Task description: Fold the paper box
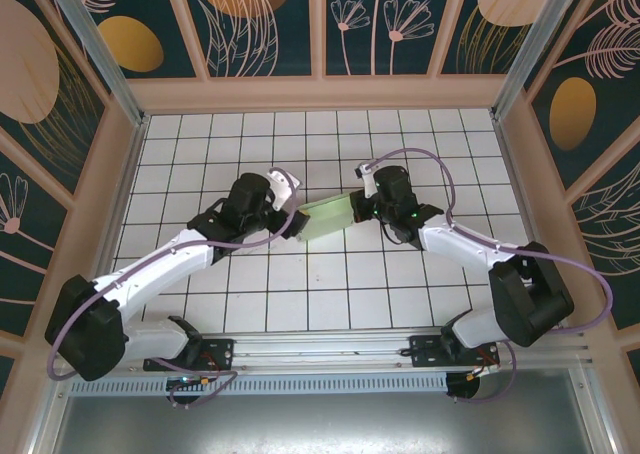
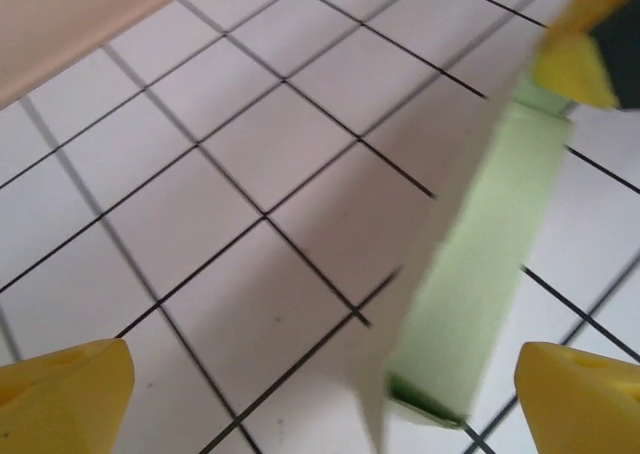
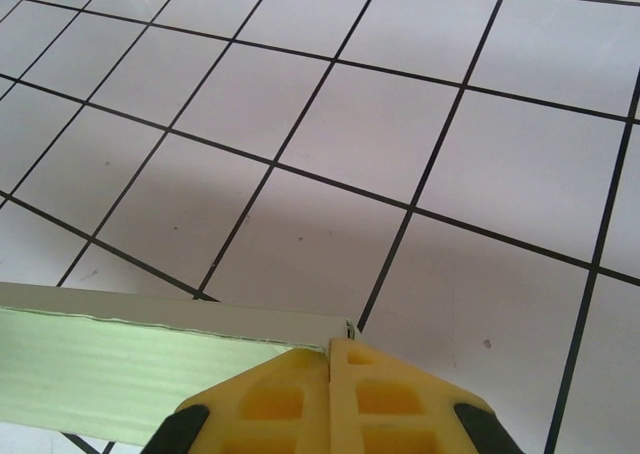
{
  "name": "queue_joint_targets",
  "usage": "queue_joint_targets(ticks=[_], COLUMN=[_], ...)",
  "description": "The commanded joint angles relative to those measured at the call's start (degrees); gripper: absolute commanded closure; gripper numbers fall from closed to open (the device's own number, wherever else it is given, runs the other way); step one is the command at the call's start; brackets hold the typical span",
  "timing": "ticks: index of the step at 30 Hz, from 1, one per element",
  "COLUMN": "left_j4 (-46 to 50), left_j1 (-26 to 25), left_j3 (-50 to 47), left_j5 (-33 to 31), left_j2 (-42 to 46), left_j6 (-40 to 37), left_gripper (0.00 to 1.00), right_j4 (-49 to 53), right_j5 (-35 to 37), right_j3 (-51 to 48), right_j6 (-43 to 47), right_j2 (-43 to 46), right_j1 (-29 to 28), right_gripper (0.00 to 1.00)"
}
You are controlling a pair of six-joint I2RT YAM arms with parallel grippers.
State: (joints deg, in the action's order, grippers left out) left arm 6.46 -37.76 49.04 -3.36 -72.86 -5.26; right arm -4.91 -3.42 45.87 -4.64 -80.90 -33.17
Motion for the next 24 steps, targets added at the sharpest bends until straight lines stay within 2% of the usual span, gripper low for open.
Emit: queue_joint_targets(ticks=[1,4,7,10,18,24], left_j4=[6.1,12.6,14.7,16.0,17.8,19.5], left_j1=[0.1,0.1,0.1,0.2,0.2,0.2], left_j3=[4.2,9.3,11.1,12.1,13.9,14.7], left_j5=[-6.2,-2.5,1.6,4.2,6.9,5.5], left_j2=[-2.1,-5.0,-6.5,-7.7,-9.8,-12.3], left_j6=[4.8,6.7,7.7,8.2,8.0,7.4], left_gripper=[0.11,0.26,0.41,0.50,0.53,0.65], right_j4=[2.6,3.3,4.0,4.8,5.1,5.3], right_j5=[2.1,2.9,3.2,3.3,2.8,2.4], right_j3=[0.4,0.7,1.2,2.1,3.3,4.0], right_j6=[-0.4,0.0,0.2,0.0,-0.2,-0.2], right_j2=[1.6,1.5,1.2,0.9,-0.2,-0.7], right_j1=[-0.5,-0.5,-0.5,-0.5,-0.4,-0.4], right_gripper=[0.98,0.98,0.98,0.98,0.97,0.97])
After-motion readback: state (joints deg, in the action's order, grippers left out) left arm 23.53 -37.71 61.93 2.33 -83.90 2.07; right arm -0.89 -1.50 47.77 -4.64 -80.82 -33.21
